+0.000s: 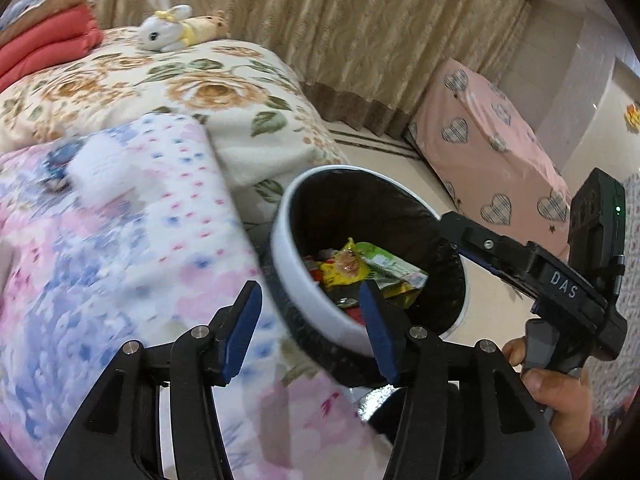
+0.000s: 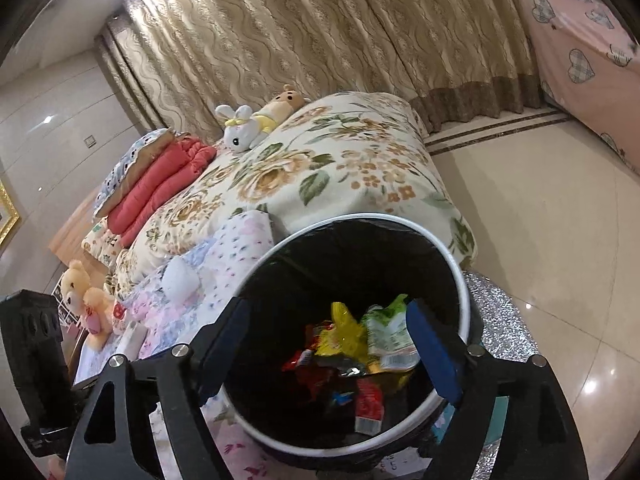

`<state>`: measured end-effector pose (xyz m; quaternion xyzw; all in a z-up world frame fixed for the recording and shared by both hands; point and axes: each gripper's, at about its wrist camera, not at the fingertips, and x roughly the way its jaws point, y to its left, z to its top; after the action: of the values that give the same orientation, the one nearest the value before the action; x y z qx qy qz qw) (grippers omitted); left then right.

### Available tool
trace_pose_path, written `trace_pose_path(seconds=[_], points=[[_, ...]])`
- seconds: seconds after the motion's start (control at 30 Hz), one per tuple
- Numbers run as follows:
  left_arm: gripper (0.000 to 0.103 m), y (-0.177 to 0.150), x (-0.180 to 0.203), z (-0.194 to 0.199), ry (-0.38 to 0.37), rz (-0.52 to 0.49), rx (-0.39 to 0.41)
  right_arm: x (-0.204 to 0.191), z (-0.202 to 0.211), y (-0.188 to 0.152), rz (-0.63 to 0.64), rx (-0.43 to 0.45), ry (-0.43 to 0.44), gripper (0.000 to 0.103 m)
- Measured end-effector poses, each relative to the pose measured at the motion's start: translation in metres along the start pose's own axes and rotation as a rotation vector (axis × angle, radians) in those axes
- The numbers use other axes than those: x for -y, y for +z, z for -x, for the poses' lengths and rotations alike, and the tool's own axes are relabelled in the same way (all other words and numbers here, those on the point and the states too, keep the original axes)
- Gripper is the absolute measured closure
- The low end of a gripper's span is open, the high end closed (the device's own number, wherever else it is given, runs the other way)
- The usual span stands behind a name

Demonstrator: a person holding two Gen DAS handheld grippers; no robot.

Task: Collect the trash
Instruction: 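Move both open tools back over the bed toward the foam block and mesh net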

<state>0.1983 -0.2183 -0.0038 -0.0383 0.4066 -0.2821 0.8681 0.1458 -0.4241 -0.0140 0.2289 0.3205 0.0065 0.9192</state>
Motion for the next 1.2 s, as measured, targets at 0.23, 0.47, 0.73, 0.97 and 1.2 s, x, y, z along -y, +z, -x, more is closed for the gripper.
trace_pose_path(seconds=[0.23,0.47,0.73,0.97,1.2], points=[[0.048,-0.019,-0.037,0.026,0.036,0.089,0.037,-0.026,0.001,-0.007,0.023,0.004,0.029,0.013],[0.047,-0.040,-0.078,0.049,0.100,0.158,0.057,-0.061,-0.010,-0.021,0.067,-0.033,0.081,0.013],[0.044,-0.059,-0.126,0.077,0.166,0.248,0.089,-0.106,-0.028,-0.042,0.132,-0.092,0.144,0.012],[0.043,-0.074,-0.157,0.095,0.208,0.301,0.103,-0.140,-0.045,-0.059,0.182,-0.145,0.183,0.012],[0.035,-0.083,-0.176,0.105,0.254,0.337,0.119,-0.162,-0.060,-0.072,0.216,-0.188,0.200,0.007]])
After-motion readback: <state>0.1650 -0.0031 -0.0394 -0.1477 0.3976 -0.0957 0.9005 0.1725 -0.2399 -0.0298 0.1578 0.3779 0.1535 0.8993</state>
